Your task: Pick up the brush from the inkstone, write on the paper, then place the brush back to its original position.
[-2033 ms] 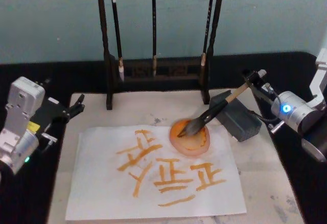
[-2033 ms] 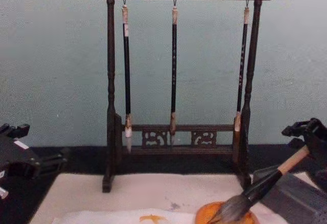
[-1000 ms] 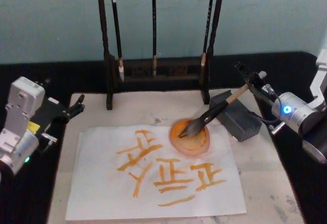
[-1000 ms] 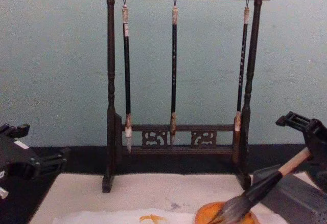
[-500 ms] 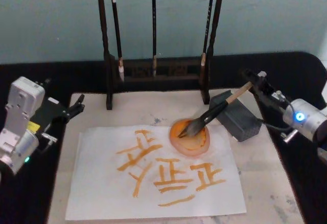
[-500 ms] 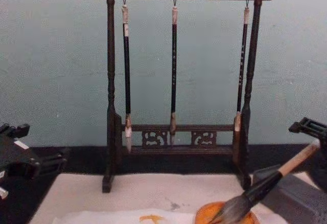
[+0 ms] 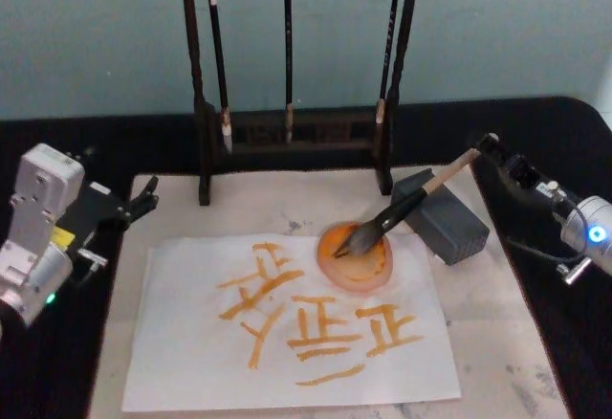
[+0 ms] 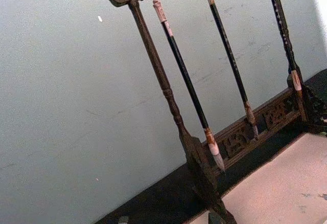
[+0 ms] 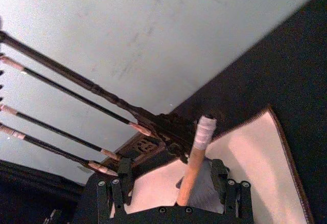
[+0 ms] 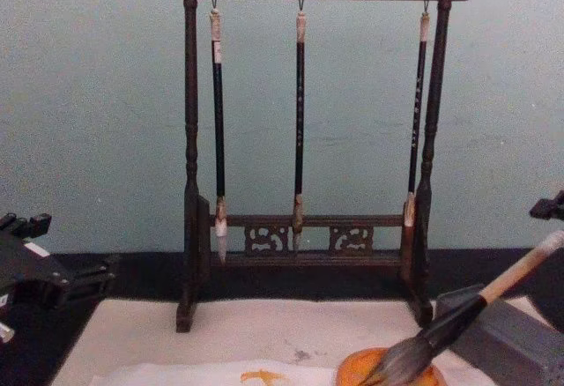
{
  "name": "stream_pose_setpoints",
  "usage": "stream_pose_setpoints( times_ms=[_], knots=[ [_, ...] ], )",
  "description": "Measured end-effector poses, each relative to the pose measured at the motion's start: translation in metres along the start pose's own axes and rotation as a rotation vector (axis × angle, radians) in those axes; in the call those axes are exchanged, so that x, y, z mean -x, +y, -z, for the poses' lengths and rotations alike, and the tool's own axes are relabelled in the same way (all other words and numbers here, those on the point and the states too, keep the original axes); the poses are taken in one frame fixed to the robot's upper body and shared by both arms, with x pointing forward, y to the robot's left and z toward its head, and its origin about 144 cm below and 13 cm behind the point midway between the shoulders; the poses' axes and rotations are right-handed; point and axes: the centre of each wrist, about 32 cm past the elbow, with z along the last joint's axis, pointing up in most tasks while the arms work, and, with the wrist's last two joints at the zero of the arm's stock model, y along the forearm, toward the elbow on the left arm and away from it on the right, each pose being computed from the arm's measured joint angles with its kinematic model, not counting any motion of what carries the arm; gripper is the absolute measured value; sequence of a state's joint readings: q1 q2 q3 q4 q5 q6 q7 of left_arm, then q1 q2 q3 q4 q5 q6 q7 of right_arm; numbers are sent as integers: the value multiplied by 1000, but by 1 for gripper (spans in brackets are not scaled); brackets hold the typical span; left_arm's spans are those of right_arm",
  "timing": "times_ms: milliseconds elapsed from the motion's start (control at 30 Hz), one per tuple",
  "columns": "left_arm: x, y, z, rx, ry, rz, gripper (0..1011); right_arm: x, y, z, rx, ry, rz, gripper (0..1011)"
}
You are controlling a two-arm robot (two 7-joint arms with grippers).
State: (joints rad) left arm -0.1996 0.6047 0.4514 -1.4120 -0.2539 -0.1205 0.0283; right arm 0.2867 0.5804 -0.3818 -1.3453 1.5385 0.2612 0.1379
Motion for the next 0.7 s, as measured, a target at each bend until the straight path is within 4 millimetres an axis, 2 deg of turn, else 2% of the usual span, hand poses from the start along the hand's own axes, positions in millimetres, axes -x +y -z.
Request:
stream_pose_setpoints(
  times_ms=[233, 333, 700],
  knots=[
    [0, 0, 0, 0, 0, 0, 1010, 7, -1, 6, -50, -171, -33, 1000],
    [0, 0, 0, 0, 0, 0, 1010, 11, 5, 12, -87, -323, -51, 1000],
    [0, 0, 0, 0, 0, 0, 1010, 15, 24, 30, -182, -703, -103, 1000]
  ],
)
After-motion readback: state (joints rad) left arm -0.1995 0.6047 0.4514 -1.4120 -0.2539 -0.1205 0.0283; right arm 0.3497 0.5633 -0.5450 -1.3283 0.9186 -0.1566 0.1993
